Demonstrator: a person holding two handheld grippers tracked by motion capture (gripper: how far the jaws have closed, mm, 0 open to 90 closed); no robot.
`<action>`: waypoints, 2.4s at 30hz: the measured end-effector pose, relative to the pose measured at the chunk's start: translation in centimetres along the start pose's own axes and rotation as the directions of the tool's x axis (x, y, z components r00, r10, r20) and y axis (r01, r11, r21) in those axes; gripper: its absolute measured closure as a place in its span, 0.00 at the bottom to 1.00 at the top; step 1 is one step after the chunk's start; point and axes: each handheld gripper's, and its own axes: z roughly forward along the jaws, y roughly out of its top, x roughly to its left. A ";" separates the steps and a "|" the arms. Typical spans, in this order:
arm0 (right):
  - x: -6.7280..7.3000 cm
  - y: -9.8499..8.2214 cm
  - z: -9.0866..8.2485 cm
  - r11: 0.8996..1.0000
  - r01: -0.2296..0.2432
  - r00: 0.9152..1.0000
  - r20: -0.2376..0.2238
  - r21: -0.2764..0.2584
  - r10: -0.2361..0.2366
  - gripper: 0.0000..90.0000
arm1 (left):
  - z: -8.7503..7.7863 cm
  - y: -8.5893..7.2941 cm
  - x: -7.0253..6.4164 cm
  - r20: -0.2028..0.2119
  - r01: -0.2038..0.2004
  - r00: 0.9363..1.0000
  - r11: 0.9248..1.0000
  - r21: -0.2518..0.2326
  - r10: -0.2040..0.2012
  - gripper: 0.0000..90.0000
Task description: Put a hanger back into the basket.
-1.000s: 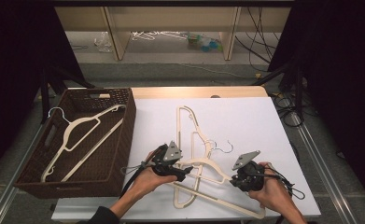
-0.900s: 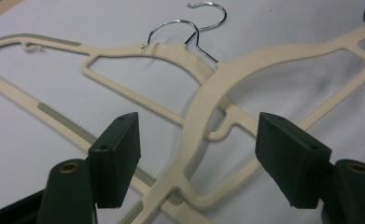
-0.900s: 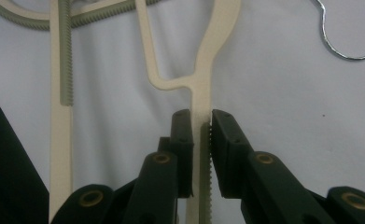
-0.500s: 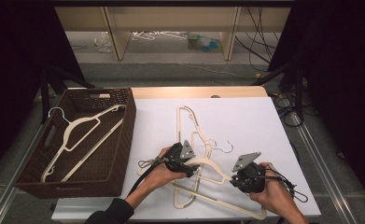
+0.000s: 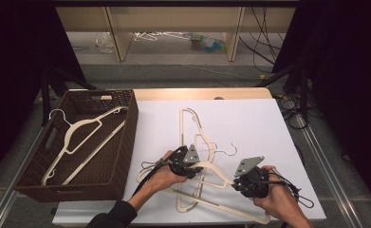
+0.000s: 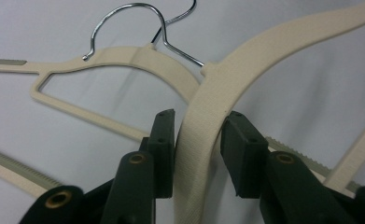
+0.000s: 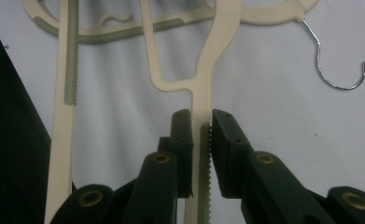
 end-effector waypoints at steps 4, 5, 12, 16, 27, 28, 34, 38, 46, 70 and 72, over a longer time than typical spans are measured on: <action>-0.2 -0.2 -0.1 1.000 0.011 1.000 -0.001 -0.012 -0.011 0.89 | -1.0 0.4 0.0 0.000 -0.038 0.999 0.999 -0.009 0.038 0.76; -0.4 -0.4 -0.1 1.000 0.005 1.000 -0.005 -0.021 -0.005 0.89 | -1.8 0.7 -0.1 -0.005 -0.061 0.998 0.998 -0.015 0.061 0.77; -0.7 -0.7 -0.5 0.995 -0.018 1.000 -0.024 -0.099 0.016 0.78 | -4.7 1.4 -0.8 -0.032 -0.137 0.990 0.990 -0.032 0.136 0.80; -0.8 -0.7 -0.8 0.986 -0.063 0.998 -0.008 -0.156 0.063 0.64 | -6.0 1.5 -1.0 -0.049 -0.140 0.989 0.989 -0.056 0.137 0.81; -0.5 0.1 -2.3 0.961 -0.045 0.999 0.009 -0.272 0.049 0.46 | -8.6 1.8 -1.6 -0.063 -0.135 0.990 0.988 -0.081 0.130 0.83; -0.5 0.1 -2.3 0.961 -0.045 0.999 0.009 -0.272 0.049 0.46 | -8.6 1.8 -1.6 -0.063 -0.135 0.990 0.988 -0.081 0.130 0.83; -0.5 0.1 -2.5 0.957 -0.048 0.998 0.020 -0.285 0.056 0.45 | -8.8 2.2 -2.1 -0.059 -0.141 0.989 0.986 -0.091 0.136 0.83; -0.7 0.1 -3.2 0.942 -0.040 0.998 0.033 -0.334 0.054 0.44 | -8.8 2.5 -2.6 -0.044 -0.140 0.990 0.985 -0.100 0.136 0.83; -0.7 -0.1 -4.4 0.929 -0.050 0.997 0.040 -0.366 0.069 0.43 | -9.3 2.9 -2.8 -0.056 -0.143 0.989 0.983 -0.114 0.137 0.84; 0.1 -0.3 -6.2 0.906 -0.044 0.998 0.029 -0.420 0.062 0.43 | -10.7 3.2 -1.9 -0.034 0.029 0.999 0.986 -0.163 -0.035 0.96; 0.1 -0.3 -6.2 0.905 -0.037 0.998 0.032 -0.424 0.056 0.43 | -10.9 3.2 -1.7 -0.034 0.039 0.998 0.984 -0.173 -0.046 0.96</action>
